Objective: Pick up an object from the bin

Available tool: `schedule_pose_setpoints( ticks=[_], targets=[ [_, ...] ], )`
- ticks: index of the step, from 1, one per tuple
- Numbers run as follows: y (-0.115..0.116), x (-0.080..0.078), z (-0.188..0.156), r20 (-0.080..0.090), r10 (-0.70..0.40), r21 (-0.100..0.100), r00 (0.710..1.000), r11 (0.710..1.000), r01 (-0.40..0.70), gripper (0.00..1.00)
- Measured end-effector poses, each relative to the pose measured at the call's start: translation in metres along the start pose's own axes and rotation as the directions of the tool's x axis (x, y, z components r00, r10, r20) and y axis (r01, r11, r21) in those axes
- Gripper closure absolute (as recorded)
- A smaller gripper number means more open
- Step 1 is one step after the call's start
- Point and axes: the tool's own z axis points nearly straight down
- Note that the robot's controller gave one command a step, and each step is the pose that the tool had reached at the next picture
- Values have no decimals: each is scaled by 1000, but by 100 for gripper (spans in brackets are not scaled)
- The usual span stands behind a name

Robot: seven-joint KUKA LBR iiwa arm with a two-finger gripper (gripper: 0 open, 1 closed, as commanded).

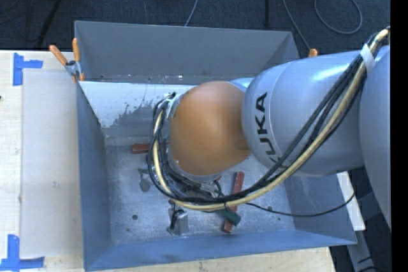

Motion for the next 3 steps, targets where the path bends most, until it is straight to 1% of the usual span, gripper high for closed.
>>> schedule_pose_setpoints(
  ticks=[1,2,3],
  targets=[
    [-7,-13,108,4,-284,1,959,959,284,0],
    [-80,18,44,7,-38,2,999,999,38,0],
    [-162,23,98,3,-170,1,985,985,170,0]
  ],
)
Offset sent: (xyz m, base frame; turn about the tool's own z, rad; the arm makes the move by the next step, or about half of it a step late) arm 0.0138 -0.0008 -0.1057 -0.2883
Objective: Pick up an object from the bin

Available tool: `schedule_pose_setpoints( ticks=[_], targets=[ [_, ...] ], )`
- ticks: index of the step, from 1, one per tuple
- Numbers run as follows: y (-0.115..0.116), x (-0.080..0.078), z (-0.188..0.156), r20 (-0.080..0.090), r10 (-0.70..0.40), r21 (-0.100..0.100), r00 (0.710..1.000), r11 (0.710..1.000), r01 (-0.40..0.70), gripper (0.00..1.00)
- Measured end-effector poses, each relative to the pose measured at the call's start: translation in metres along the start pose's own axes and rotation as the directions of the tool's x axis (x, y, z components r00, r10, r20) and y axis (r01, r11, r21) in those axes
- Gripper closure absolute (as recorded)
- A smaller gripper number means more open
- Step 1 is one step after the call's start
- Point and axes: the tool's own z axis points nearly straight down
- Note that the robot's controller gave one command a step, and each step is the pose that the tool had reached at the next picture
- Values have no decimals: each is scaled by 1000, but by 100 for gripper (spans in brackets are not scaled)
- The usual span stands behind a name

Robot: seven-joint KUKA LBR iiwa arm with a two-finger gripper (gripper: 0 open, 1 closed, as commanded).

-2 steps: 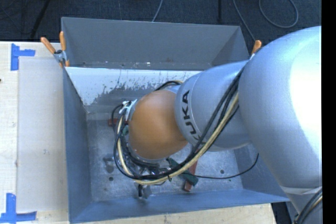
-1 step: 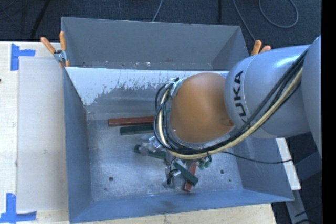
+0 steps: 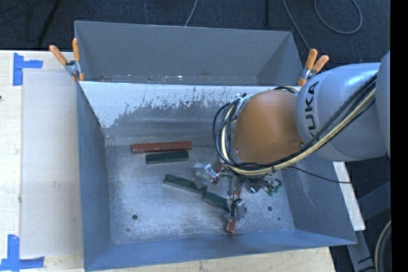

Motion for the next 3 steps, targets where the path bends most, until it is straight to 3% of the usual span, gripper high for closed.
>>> schedule_pose_setpoints(
  ticks=[1,2,3],
  targets=[
    [20,-47,-80,13,-19,2,1000,1000,19,0],
    [-6,-36,-25,-1,-188,-3,982,982,188,0],
    [23,-129,-60,13,-214,3,977,977,214,0]
  ],
)
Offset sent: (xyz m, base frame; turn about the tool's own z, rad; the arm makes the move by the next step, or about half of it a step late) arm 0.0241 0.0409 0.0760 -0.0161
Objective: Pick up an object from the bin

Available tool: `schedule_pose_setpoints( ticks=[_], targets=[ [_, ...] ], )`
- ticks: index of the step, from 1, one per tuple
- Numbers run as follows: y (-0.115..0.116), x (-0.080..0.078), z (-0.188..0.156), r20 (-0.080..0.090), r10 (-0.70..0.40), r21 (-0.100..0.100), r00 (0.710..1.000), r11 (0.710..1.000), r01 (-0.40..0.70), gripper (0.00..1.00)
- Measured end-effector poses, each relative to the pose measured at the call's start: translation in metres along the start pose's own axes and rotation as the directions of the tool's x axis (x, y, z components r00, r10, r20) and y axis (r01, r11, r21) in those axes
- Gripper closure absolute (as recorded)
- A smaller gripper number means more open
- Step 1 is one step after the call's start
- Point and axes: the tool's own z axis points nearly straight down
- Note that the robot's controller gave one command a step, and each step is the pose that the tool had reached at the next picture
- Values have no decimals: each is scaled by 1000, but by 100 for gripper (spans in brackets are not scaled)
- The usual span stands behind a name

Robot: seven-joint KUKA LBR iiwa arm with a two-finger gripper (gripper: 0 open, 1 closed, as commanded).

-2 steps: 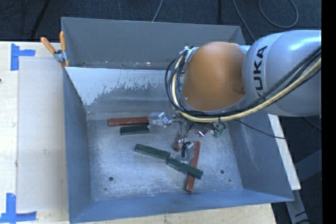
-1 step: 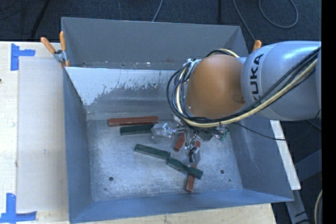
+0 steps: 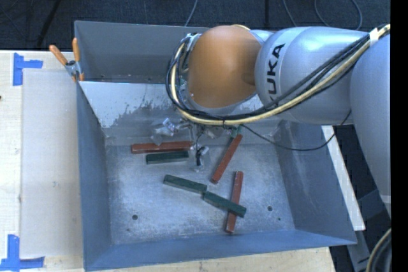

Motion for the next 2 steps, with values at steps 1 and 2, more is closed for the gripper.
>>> schedule_pose_setpoints(
  ticks=[1,2],
  targets=[
    [0,0,55,-13,111,-4,994,994,-111,0],
    [45,-33,67,-10,-13,-3,1000,1000,13,0]
  ],
)
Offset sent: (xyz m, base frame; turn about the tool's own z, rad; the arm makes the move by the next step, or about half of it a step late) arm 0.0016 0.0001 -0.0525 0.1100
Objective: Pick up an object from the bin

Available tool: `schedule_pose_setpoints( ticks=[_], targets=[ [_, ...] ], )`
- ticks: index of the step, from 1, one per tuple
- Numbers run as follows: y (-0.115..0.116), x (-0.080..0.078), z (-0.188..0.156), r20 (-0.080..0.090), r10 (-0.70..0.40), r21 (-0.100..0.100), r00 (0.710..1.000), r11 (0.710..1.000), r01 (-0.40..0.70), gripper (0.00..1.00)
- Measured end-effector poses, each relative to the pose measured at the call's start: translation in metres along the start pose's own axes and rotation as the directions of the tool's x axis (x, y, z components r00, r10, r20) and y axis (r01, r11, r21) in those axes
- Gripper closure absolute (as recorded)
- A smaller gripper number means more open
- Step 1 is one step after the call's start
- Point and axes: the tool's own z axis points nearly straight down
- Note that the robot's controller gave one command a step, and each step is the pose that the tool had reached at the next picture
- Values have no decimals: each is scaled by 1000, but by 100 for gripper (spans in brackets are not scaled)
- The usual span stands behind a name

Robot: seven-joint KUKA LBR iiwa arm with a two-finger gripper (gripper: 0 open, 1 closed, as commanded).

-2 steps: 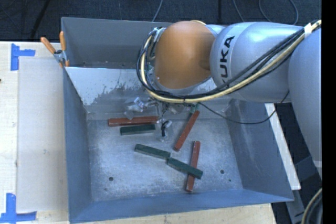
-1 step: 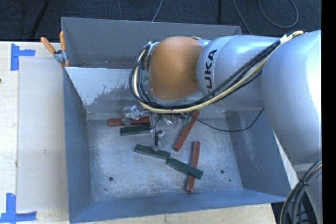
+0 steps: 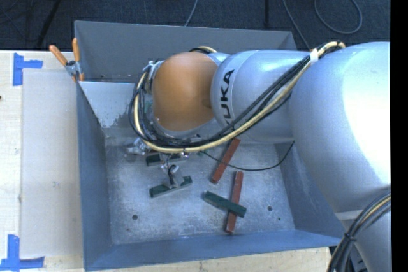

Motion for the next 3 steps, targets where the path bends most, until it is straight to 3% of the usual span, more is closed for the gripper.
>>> schedule_pose_setpoints(
  ticks=[1,2,3],
  targets=[
    [-16,58,0,-2,18,0,1000,1000,-18,0],
    [-58,167,1,-4,1,0,1000,1000,-1,0],
    [-143,191,-73,-1,-421,5,907,907,421,0]
  ],
)
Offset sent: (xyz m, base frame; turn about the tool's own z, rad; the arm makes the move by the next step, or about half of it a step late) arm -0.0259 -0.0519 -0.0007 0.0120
